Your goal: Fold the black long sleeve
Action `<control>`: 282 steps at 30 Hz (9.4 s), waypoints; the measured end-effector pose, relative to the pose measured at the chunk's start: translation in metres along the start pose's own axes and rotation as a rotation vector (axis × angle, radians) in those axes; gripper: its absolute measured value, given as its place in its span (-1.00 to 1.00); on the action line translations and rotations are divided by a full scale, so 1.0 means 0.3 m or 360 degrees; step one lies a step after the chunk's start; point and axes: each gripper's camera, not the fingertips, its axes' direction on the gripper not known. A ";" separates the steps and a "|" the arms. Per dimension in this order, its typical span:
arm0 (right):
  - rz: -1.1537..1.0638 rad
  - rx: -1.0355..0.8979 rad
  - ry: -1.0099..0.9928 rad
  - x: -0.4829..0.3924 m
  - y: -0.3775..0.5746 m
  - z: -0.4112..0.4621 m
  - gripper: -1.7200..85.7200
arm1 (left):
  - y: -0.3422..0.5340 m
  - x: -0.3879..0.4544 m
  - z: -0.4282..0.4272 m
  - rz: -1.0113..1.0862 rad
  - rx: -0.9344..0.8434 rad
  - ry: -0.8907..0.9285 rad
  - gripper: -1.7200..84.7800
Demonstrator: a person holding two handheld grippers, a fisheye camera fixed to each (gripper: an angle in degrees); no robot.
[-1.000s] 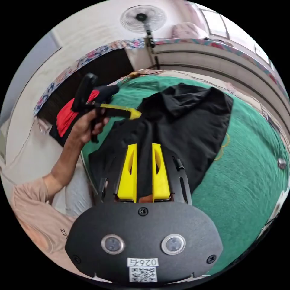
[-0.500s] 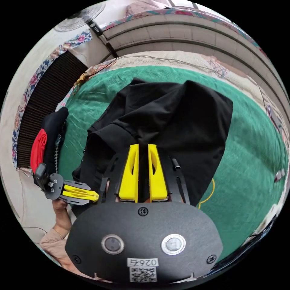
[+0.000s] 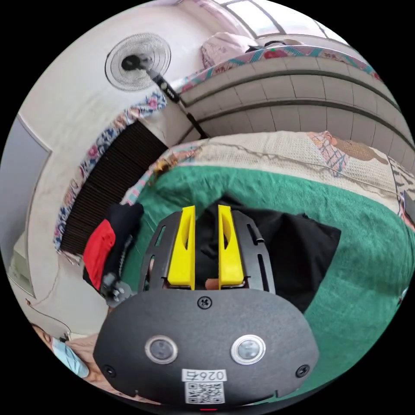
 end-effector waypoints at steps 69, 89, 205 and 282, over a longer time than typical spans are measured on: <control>-0.0190 -0.0434 0.0136 -0.188 1.527 -0.128 -0.98 | 0.884 0.698 0.125 0.0154 0.0177 -0.0721 -0.98; 0.0329 0.0003 -0.0328 0.109 1.966 -0.372 -0.81 | 1.403 0.353 0.048 -0.0926 0.0912 0.0088 -0.69; -0.0075 0.0019 0.0061 0.305 1.196 -0.349 -0.98 | 0.089 0.228 0.145 -0.0202 0.0439 -0.0103 -0.98; 0.0194 -0.0506 -0.0177 0.051 1.657 -0.407 -0.90 | 1.214 0.357 -0.416 -0.0163 0.0120 -0.0807 -0.97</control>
